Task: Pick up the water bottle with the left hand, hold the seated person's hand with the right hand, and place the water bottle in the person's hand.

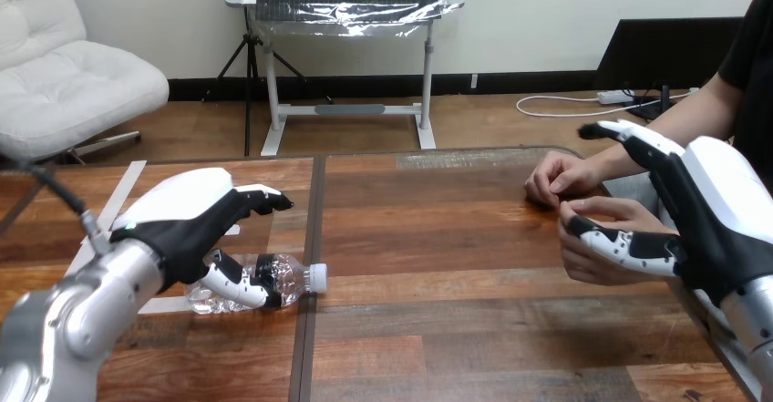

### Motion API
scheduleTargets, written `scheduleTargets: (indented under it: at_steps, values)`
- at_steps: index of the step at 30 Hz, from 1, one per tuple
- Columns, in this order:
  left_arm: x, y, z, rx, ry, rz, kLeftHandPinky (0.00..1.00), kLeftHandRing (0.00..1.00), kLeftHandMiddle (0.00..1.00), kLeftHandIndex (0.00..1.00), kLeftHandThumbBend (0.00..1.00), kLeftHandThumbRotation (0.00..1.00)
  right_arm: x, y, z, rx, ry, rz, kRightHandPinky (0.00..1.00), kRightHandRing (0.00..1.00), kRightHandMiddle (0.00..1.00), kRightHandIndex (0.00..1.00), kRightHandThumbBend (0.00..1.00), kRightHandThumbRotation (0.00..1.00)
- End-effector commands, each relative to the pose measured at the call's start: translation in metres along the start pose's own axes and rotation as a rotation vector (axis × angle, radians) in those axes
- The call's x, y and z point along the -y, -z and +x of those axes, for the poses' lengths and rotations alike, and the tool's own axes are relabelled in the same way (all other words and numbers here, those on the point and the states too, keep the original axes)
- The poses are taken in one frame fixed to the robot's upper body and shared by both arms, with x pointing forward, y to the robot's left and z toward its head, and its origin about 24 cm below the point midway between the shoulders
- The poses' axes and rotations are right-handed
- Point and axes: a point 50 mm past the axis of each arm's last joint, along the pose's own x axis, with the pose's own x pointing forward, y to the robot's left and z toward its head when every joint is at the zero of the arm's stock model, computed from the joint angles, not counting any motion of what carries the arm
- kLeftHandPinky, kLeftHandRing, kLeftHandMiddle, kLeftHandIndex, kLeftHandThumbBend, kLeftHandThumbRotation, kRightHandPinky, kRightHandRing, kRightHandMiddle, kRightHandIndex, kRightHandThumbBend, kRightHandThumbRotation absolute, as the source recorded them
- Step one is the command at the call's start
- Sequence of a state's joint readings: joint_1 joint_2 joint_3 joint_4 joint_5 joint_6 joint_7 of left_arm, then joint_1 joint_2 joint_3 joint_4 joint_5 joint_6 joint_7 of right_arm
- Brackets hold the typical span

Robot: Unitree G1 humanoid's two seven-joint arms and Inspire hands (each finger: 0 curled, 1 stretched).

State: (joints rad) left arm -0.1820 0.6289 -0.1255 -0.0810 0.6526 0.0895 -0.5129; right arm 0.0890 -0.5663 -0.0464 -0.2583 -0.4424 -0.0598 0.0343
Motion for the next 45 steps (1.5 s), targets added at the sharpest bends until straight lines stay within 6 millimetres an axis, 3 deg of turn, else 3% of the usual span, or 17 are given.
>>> scheduleTargets:
  at_steps: [1,15,45]
  values:
    - [-0.018,-0.001,0.006,-0.023,-0.011,0.088,0.9,0.88,0.88,0.86,0.83,0.15,0.015,-0.012,0.004,0.064,0.095,0.021,0.79,0.87,0.88,0.82,0.5,0.0]
    - [-0.021,-0.001,0.015,-0.127,0.013,0.274,0.93,0.89,0.89,0.87,0.83,0.19,0.016,-0.016,0.004,0.103,0.109,0.042,0.77,0.85,0.86,0.8,0.52,0.0]
    - [-0.014,0.002,0.023,-0.164,0.053,0.225,0.88,0.89,0.89,0.87,0.83,0.2,0.02,-0.014,0.003,0.099,0.099,0.049,0.75,0.84,0.84,0.77,0.56,0.0]
